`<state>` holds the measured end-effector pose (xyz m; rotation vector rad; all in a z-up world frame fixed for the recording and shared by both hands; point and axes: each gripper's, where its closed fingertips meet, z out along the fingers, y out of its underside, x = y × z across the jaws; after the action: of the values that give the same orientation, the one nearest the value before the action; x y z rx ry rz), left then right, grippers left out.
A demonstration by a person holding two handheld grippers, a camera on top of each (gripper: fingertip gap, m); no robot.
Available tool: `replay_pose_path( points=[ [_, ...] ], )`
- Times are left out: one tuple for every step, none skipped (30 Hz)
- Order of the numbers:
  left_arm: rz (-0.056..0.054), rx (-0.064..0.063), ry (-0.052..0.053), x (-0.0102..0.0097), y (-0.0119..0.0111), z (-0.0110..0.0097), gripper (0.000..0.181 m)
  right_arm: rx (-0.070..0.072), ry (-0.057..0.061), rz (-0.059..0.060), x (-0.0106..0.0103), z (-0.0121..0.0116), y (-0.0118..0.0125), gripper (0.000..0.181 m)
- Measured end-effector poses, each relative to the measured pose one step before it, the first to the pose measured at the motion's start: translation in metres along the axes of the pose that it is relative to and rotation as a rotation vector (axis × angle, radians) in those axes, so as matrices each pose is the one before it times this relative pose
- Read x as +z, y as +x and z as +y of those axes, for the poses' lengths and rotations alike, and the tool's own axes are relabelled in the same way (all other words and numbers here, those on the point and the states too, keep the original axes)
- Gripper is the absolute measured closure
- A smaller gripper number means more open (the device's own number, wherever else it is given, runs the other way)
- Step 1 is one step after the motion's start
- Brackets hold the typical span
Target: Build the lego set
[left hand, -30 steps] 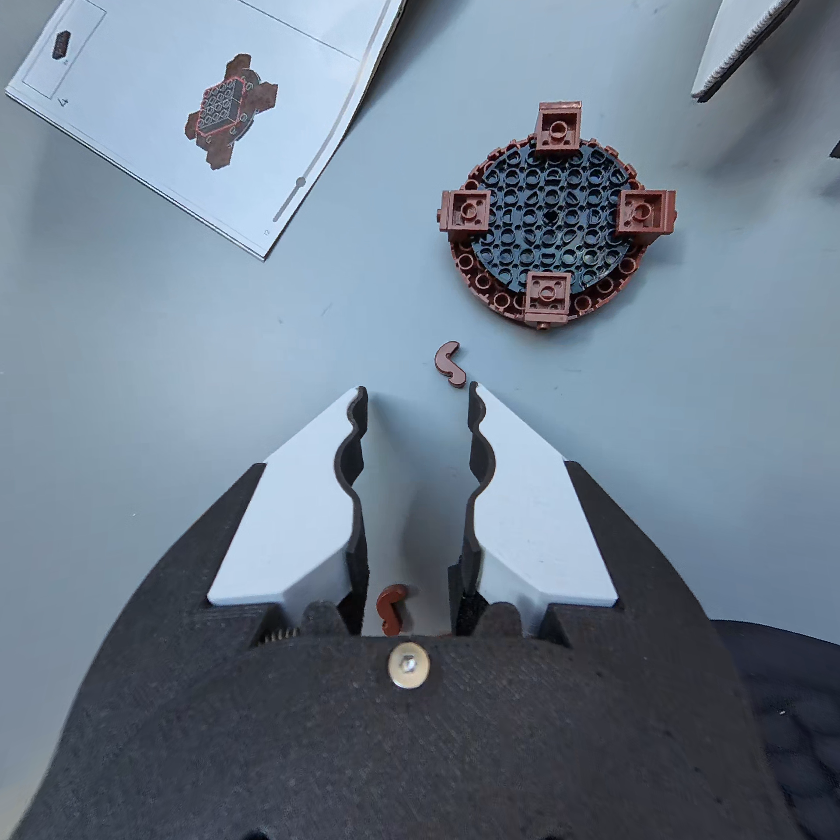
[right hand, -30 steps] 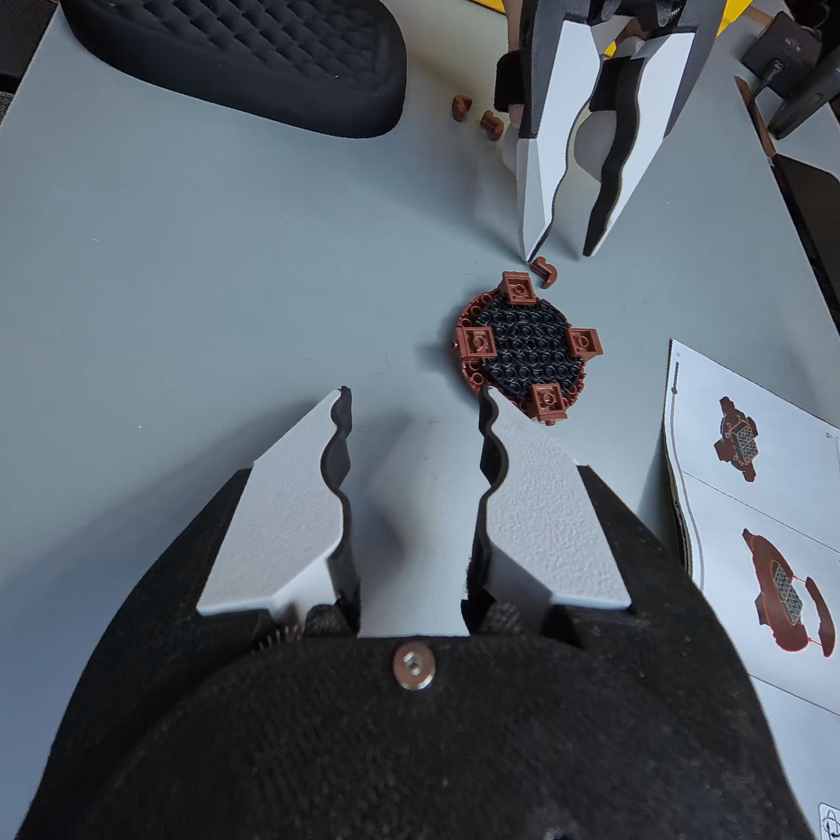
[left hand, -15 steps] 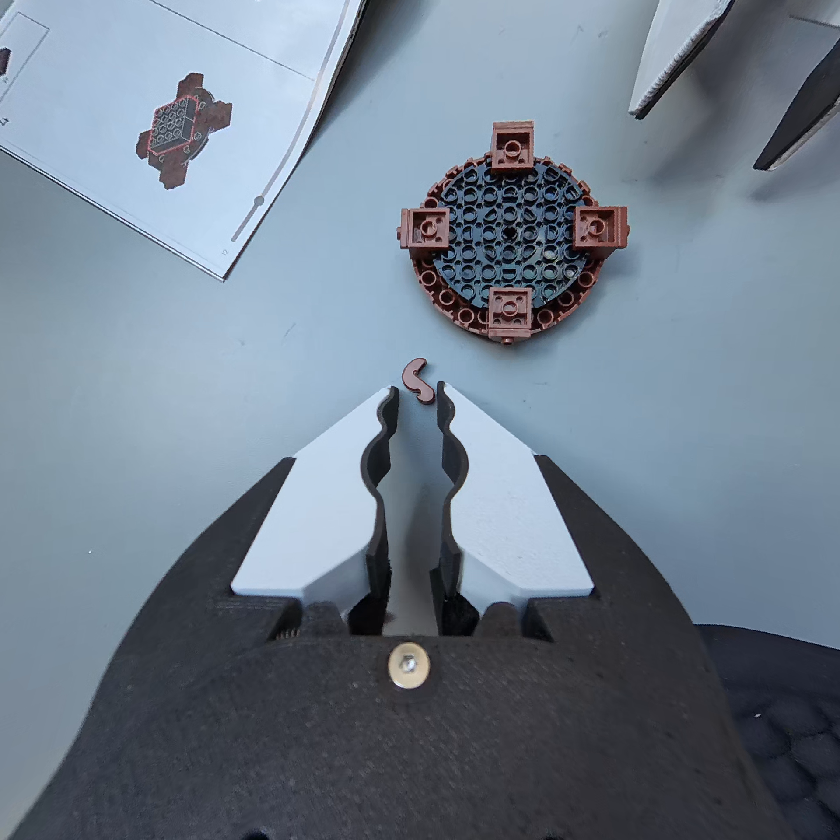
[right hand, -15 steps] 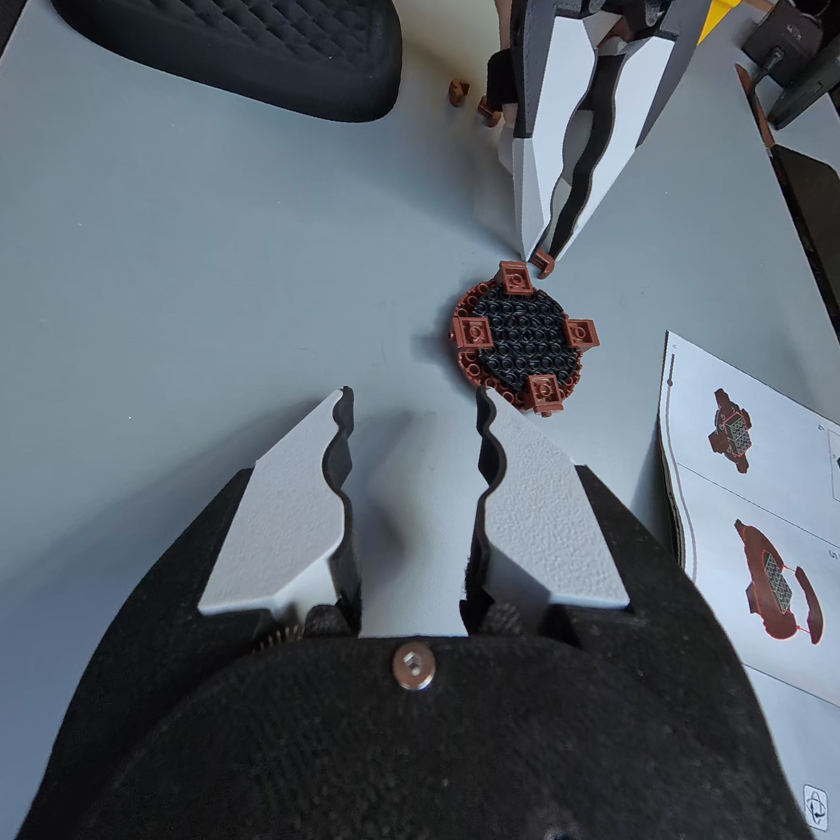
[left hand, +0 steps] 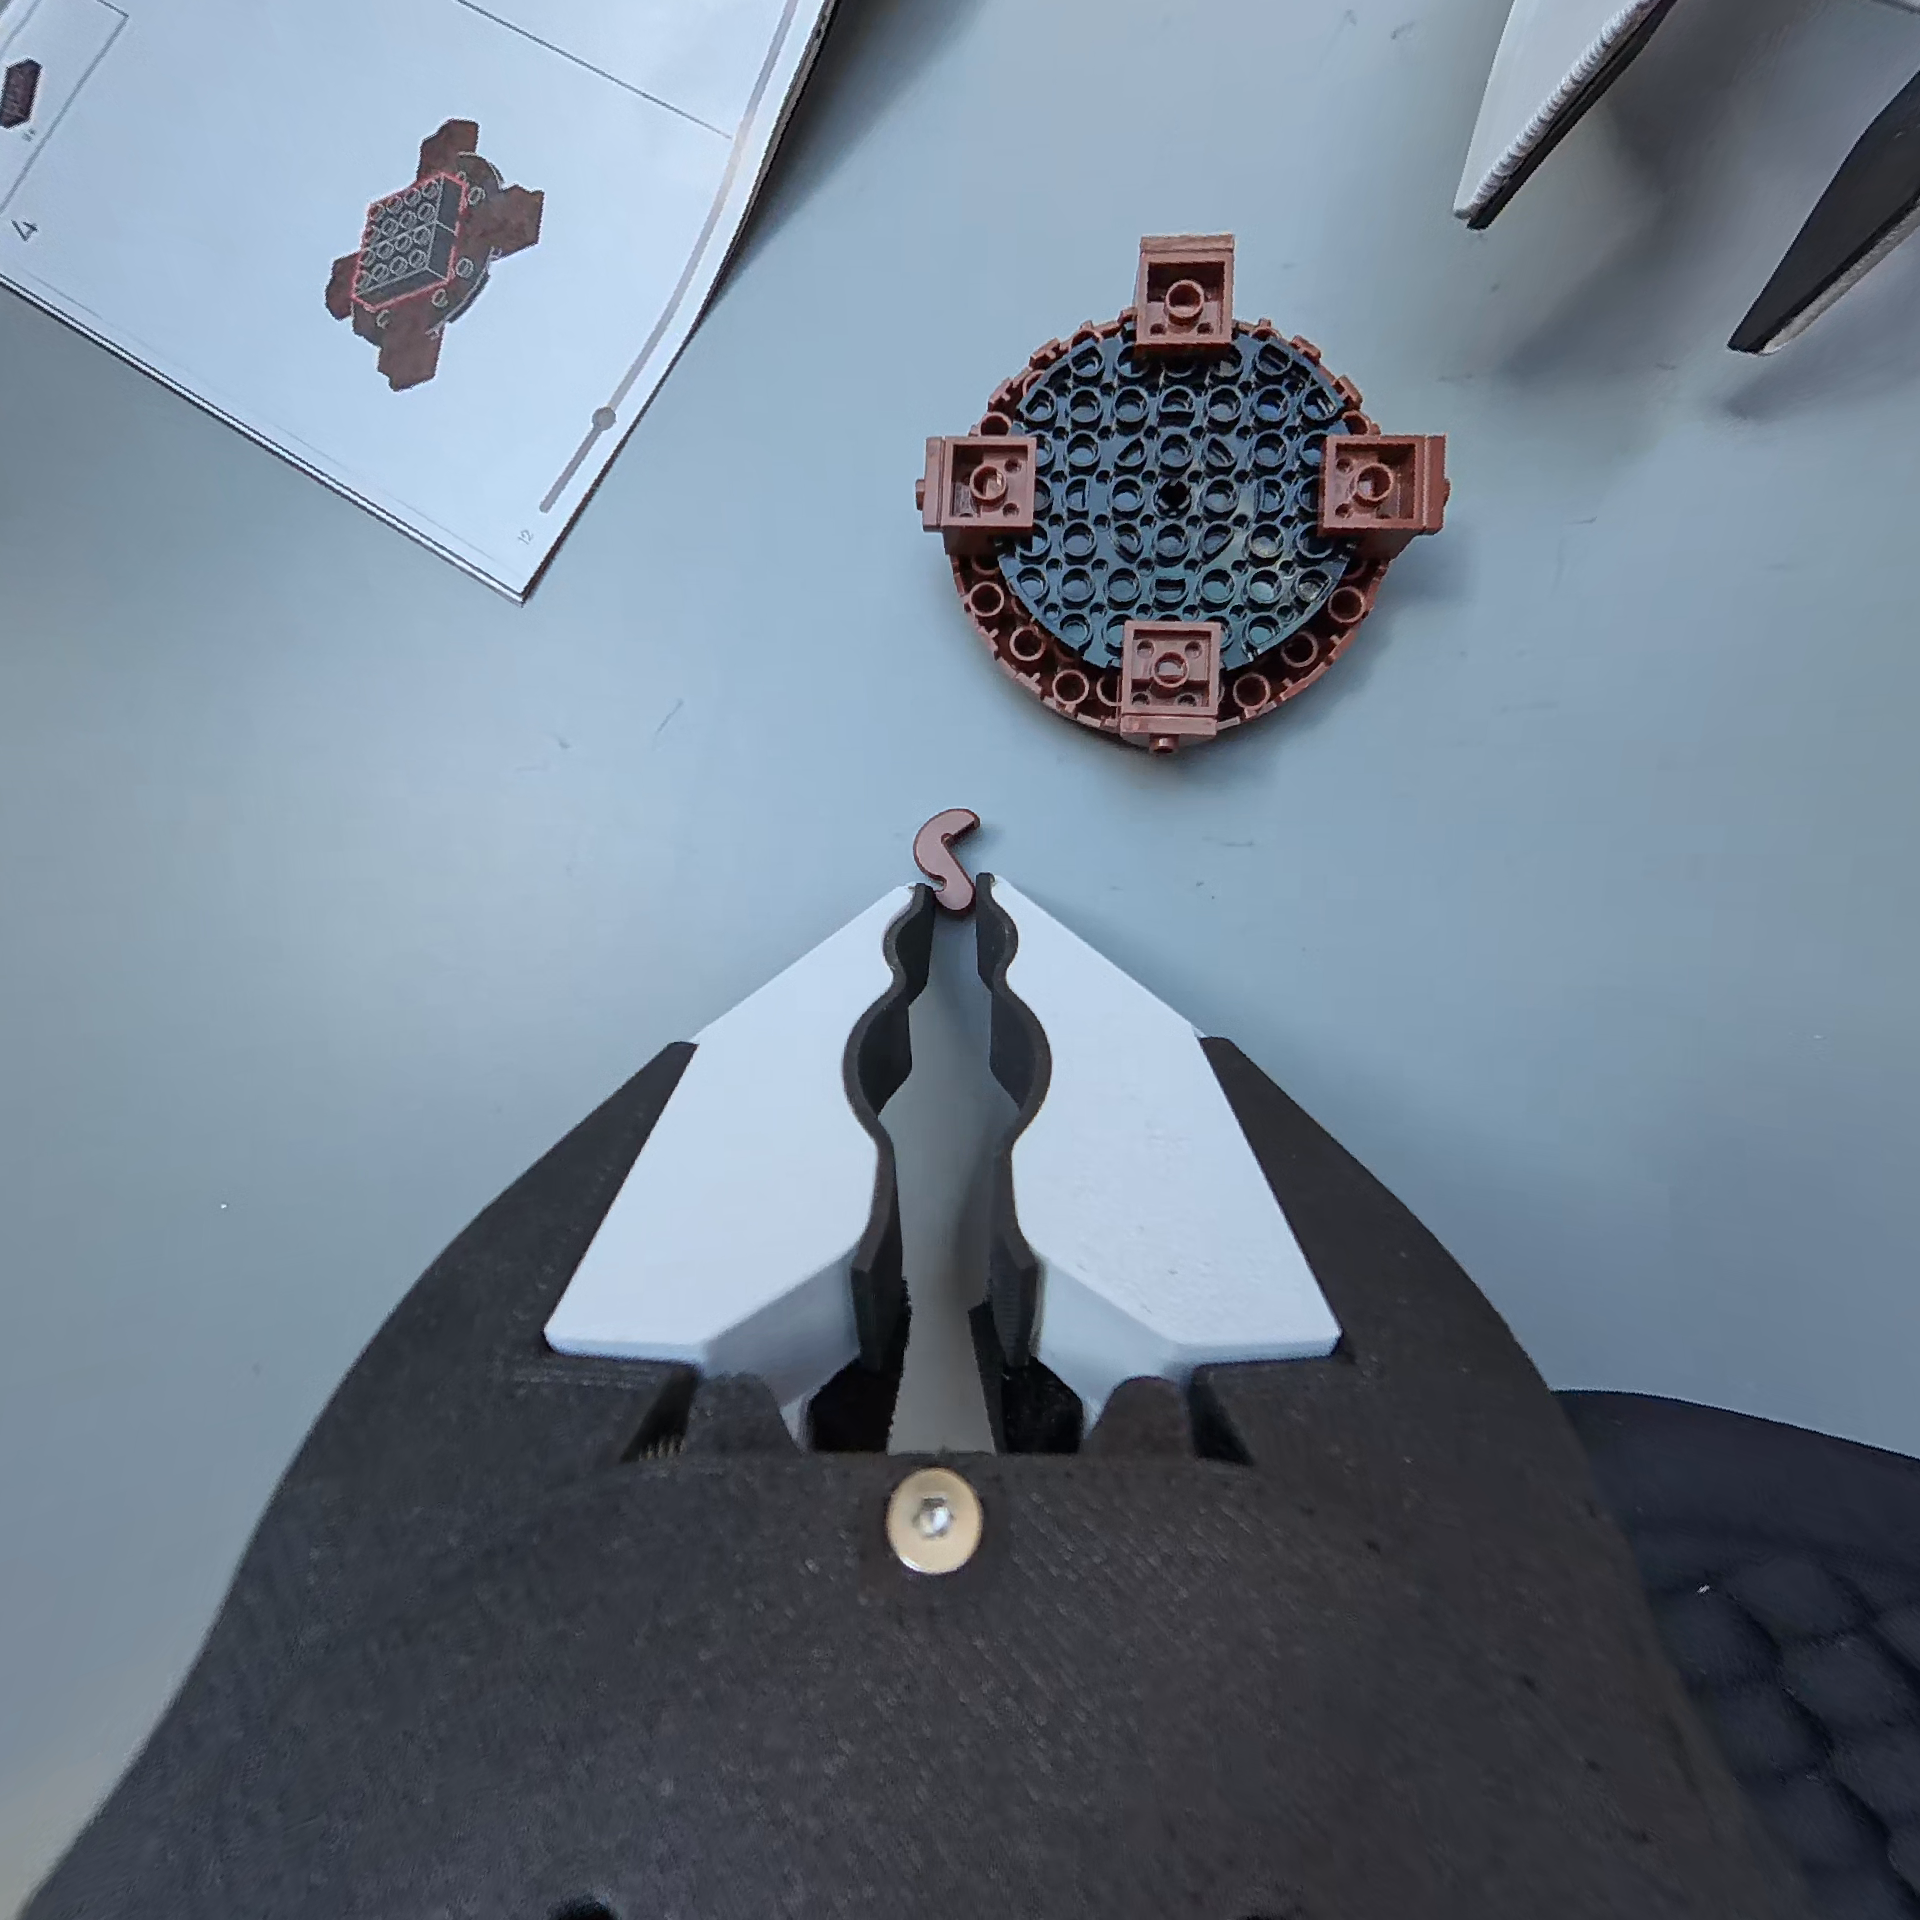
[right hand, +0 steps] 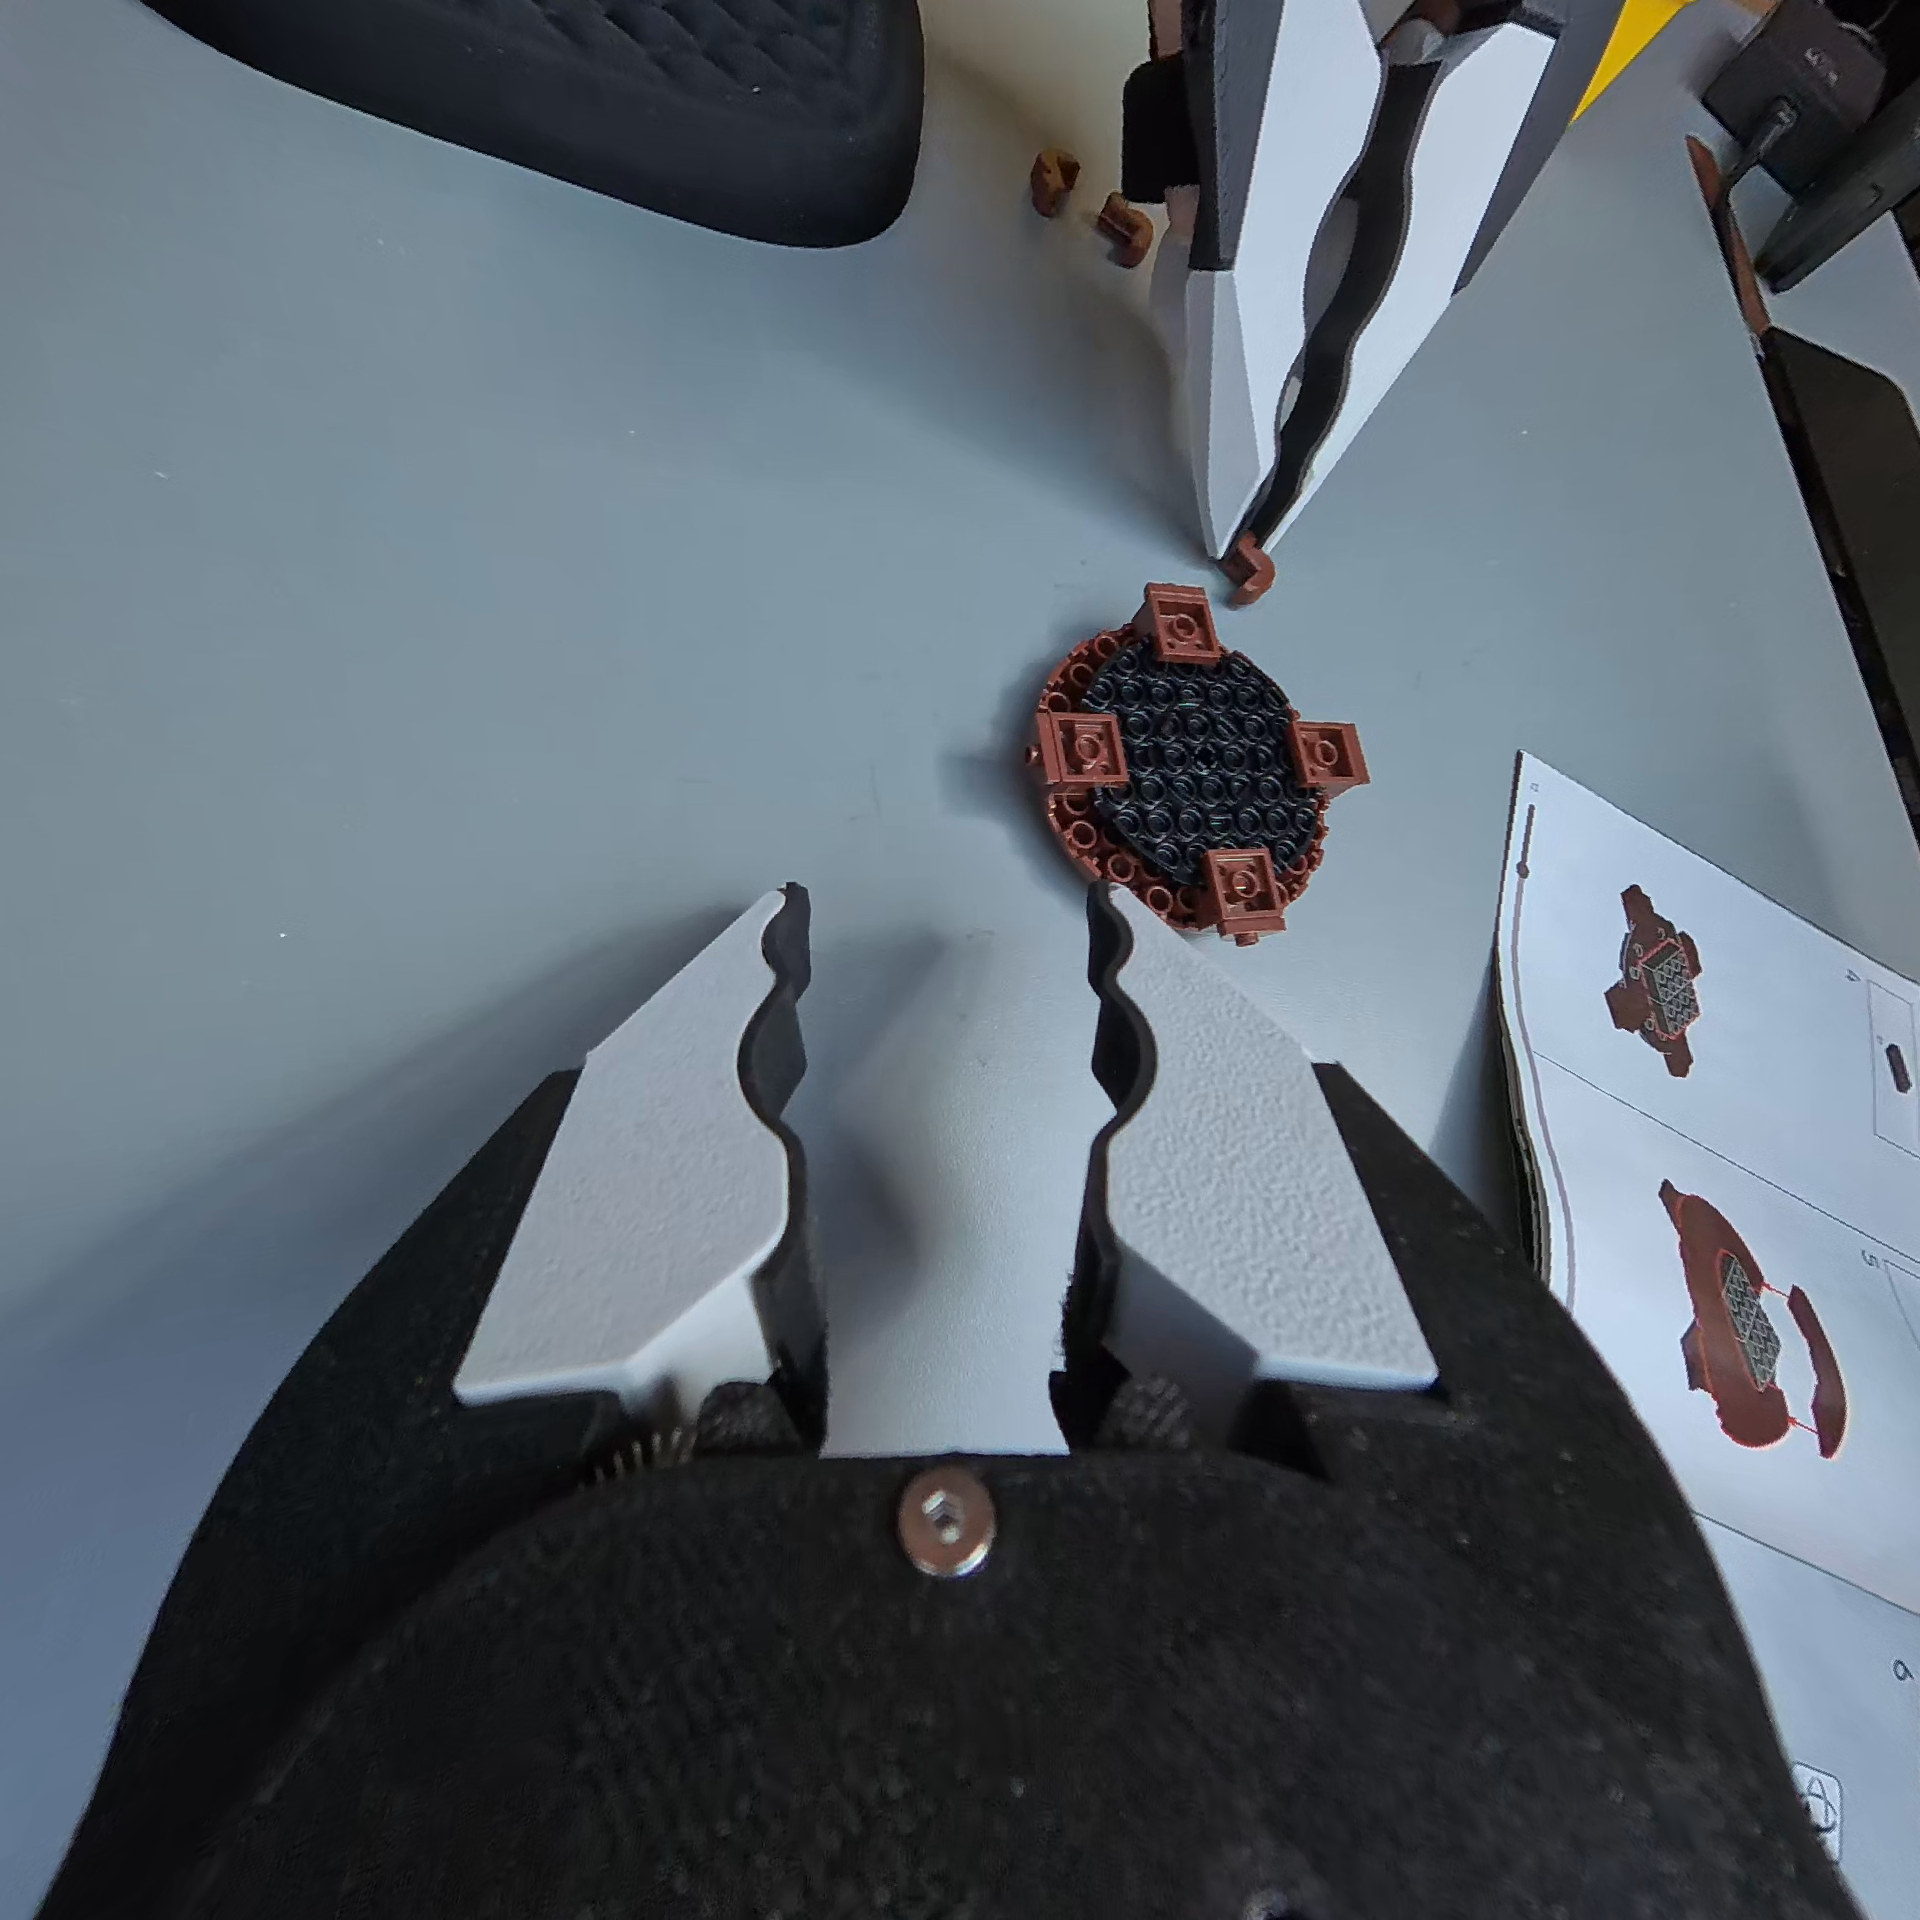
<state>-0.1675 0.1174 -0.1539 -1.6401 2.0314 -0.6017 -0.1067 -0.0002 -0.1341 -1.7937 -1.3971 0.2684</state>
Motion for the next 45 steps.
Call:
replay_pose_path(
  points=[
    [-0.0037, -0.0034, 0.0076, -0.00097, -0.00031, -0.00106, 0.175, -0.0006, -0.0011, 0.0000, 0.00005, 0.00030, -0.00002, 0.127],
    [-0.0044, -0.0046, 0.0089, -0.00111, -0.00042, -0.00127, 0.175, -0.0010, -0.0022, 0.0011, 0.00014, 0.00016, 0.00018, 0.127],
    [-0.0032, -0.0064, 0.0084, -0.00111, -0.00047, -0.00138, 0.175, -0.0014, -0.0014, 0.0003, 0.00010, 0.00021, -0.00008, 0.127],
    [-0.0036, -0.0091, 0.0060, -0.00121, -0.00063, -0.00095, 0.175, -0.0015, -0.0009, 0.0002, 0.00014, 0.00013, -0.00009, 0.127],
    [-0.0042, -0.0119, 0.0039, -0.00126, -0.00107, -0.00088, 0.175, -0.0018, -0.0018, 0.0016, 0.00019, 0.00032, 0.00019, 0.127],
    [0.0013, -0.0134, 0.0054, -0.00132, -0.00041, -0.00121, 0.175, -0.0009, -0.0021, 0.0014, 0.00009, 0.00035, 0.00025, 0.128],
    [0.0085, -0.0145, 0.0098, -0.00147, 0.00084, -0.00228, 0.176, 0.0004, -0.0007, 0.0004, 0.00005, 0.00023, 0.00020, 0.128],
    [0.0131, -0.0153, 0.0164, -0.00165, 0.00163, -0.00377, 0.175, 0.0008, -0.0002, 0.0011, 0.00009, 0.00030, 0.00028, 0.128],
    [0.0136, -0.0163, 0.0235, -0.00189, 0.00193, -0.00522, 0.176, 0.0006, -0.0015, 0.0009, -0.00008, 0.00034, 0.00042, 0.128],
    [0.0131, -0.0172, 0.0267, -0.00210, 0.00189, -0.00631, 0.175, 0.0009, 0.0016, 0.0036, -0.00006, 0.00005, 0.00100, 0.128],
    [0.0160, -0.0182, 0.0277, -0.00216, 0.00234, -0.00699, 0.176, 0.0037, 0.0042, 0.0057, -0.00032, -0.00003, 0.00148, 0.129],
    [0.0160, -0.0191, 0.0303, -0.00229, 0.00232, -0.00812, 0.176, 0.0076, 0.0025, 0.0095, -0.00059, 0.00031, 0.00262, 0.129],
    [0.0171, -0.0180, 0.0360, -0.00198, 0.00285, -0.00945, 0.176, 0.0123, 0.0035, 0.0158, -0.00089, 0.00000, 0.00398, 0.129],
    [0.0217, -0.0143, 0.0409, -0.00156, 0.00401, -0.01062, 0.176, 0.0181, 0.0117, 0.0170, -0.00156, -0.00121, 0.00465, 0.130],
    [0.0217, -0.0089, 0.0404, -0.00079, 0.00492, -0.01049, 0.176, 0.0278, 0.0185, 0.0186, -0.00199, -0.00228, 0.00555, 0.130],
    [0.0140, -0.0033, 0.0339, 0.00004, 0.00439, -0.00940, 0.176, 0.0359, 0.0195, 0.0190, -0.00241, -0.00253, 0.00620, 0.131],
    [0.0092, 0.0030, 0.0212, 0.00087, 0.00432, -0.00690, 0.176, 0.0374, 0.0233, 0.0130, -0.00269, -0.00291, 0.00560, 0.131],
    [0.0066, 0.0102, 0.0063, 0.00175, 0.00425, -0.00402, 0.176, 0.0360, 0.0275, 0.0085, -0.00303, -0.00347, 0.00483, 0.131],
    [-0.0025, 0.0139, -0.0027, 0.00242, 0.00318, -0.00183, 0.176, 0.0325, 0.0273, 0.0075, -0.00307, -0.00346, 0.00434, 0.131],
    [-0.0083, 0.0118, -0.0057, 0.00304, 0.00229, -0.00087, 0.176, 0.0262, 0.0242, 0.0076, -0.00296, -0.00323, 0.00399, 0.131],
    [-0.0063, 0.0061, -0.0039, 0.00321, 0.00245, -0.00072, 0.176, 0.0175, 0.0169, 0.0089, -0.00274, -0.00232, 0.00342, 0.131],
    [-0.0019, -0.0010, 0.0017, 0.00351, 0.00309, -0.00130, 0.176, 0.0059, 0.0089, 0.0113, -0.00245, -0.00134, 0.00279, 0.132],
    [-0.0037, -0.0051, 0.0064, 0.00331, 0.00293, -0.00176, 0.176, -0.0042, 0.0054, 0.0119, -0.00199, -0.00103, 0.00199, 0.132],
    [-0.0119, -0.0046, 0.0109, 0.00308, 0.00197, -0.00247, 0.176, -0.0096, 0.0073, 0.0092, -0.00118, -0.00143, 0.00051, 0.132],
    [-0.0177, -0.0006, 0.0114, 0.00287, 0.00115, -0.00270, 0.176, -0.0103, 0.0081, 0.0024, -0.00018, -0.00178, -0.00120, 0.133],
    [-0.0161, 0.0065, 0.0080, 0.00278, 0.00150, -0.00262, 0.176, -0.0078, 0.0006, 0.0022, 0.00049, -0.00087, -0.00135, 0.134],
    [-0.0177, 0.0131, 0.0040, 0.00263, 0.00092, -0.00253, 0.176, 0.0070, -0.0026, 0.0128, 0.00073, -0.00025, 0.00110, 0.135],
    [-0.0264, 0.0137, 0.0016, 0.00249, -0.00095, -0.00308, 0.176, 0.0208, 0.0003, -0.0014, 0.00041, -0.00025, 0.00050, 0.134],
    [-0.0343, 0.0135, 0.0020, 0.00225, -0.00282, -0.00385, 0.176, 0.0293, 0.0110, -0.0256, -0.00068, -0.00133, -0.00197, 0.134],
    [-0.0338, 0.0159, 0.0055, 0.00222, -0.00321, -0.00521, 0.176, 0.0328, 0.0198, -0.0339, -0.00206, -0.00222, -0.00243, 0.134],
    [-0.0298, 0.0185, 0.0110, 0.00212, -0.00265, -0.00657, 0.176, 0.0339, 0.0193, -0.0301, -0.00337, -0.00144, -0.00150, 0.134],
    [-0.0269, 0.0196, 0.0169, 0.00208, -0.00210, -0.00802, 0.176, 0.0350, 0.0131, -0.0204, -0.00432, 0.00037, -0.00002, 0.135],
    [-0.0228, 0.0186, 0.0198, 0.00248, -0.00123, -0.00836, 0.175, 0.0300, 0.0126, -0.0156, -0.00528, 0.00126, -0.00006, 0.135],
    [-0.0211, 0.0147, 0.0204, 0.00294, -0.00092, -0.00796, 0.176, 0.0182, 0.0168, -0.0148, -0.00655, 0.00159, -0.00096, 0.135],
    [-0.0205, 0.0116, 0.0199, 0.00354, -0.00075, -0.00717, 0.176, 0.0108, 0.0145, -0.0085, -0.00822, 0.00243, -0.00055, 0.135],
    [-0.0239, 0.0097, 0.0175, 0.00426, -0.00101, -0.00589, 0.176, 0.0221, 0.0228, 0.0023, -0.01098, 0.00087, 0.00184, 0.135],
    [-0.0281, 0.0082, 0.0137, 0.00485, -0.00138, -0.00463, 0.176, 0.0305, 0.0313, 0.0141, -0.01410, -0.00176, 0.00505, 0.134],
    [-0.0317, 0.0075, 0.0123, 0.00536, -0.00157, -0.00384, 0.176, 0.0209, 0.0440, 0.0240, -0.01702, -0.00448, 0.00793, 0.135],
    [-0.0318, 0.0079, 0.0133, 0.00580, -0.00114, -0.00355, 0.176, 0.0048, 0.0461, 0.0508, -0.01869, -0.00491, 0.01324, 0.135],
    [-0.0320, 0.0089, 0.0141, 0.00616, -0.00081, -0.00364, 0.176, -0.0153, 0.0320, 0.0803, -0.01824, -0.00221, 0.01880, 0.137],
    [-0.0327, 0.0122, 0.0112, 0.00636, -0.00087, -0.00321, 0.176, -0.0201, 0.0222, 0.0908, -0.01615, -0.00052, 0.02011, 0.140],
    [-0.0351, 0.0169, 0.0070, 0.00626, -0.00128, -0.00309, 0.176, -0.0152, 0.0297, 0.0688, -0.01302, -0.00266, 0.01536, 0.140],
    [-0.0395, 0.0169, 0.0092, 0.00586, -0.00224, -0.00384, 0.176, -0.0105, 0.0230, 0.0324, -0.00976, -0.00441, 0.00803, 0.140],
    [-0.0344, 0.0158, 0.0159, 0.00550, -0.00175, -0.00486, 0.176, -0.0231, 0.0145, 0.0206, -0.00762, -0.00294, 0.00479, 0.140],
    [-0.0275, 0.0145, 0.0167, 0.00569, -0.00111, -0.00482, 0.176, -0.0345, -0.0039, 0.0477, -0.00606, 0.00181, 0.00875, 0.140]
  ],
)
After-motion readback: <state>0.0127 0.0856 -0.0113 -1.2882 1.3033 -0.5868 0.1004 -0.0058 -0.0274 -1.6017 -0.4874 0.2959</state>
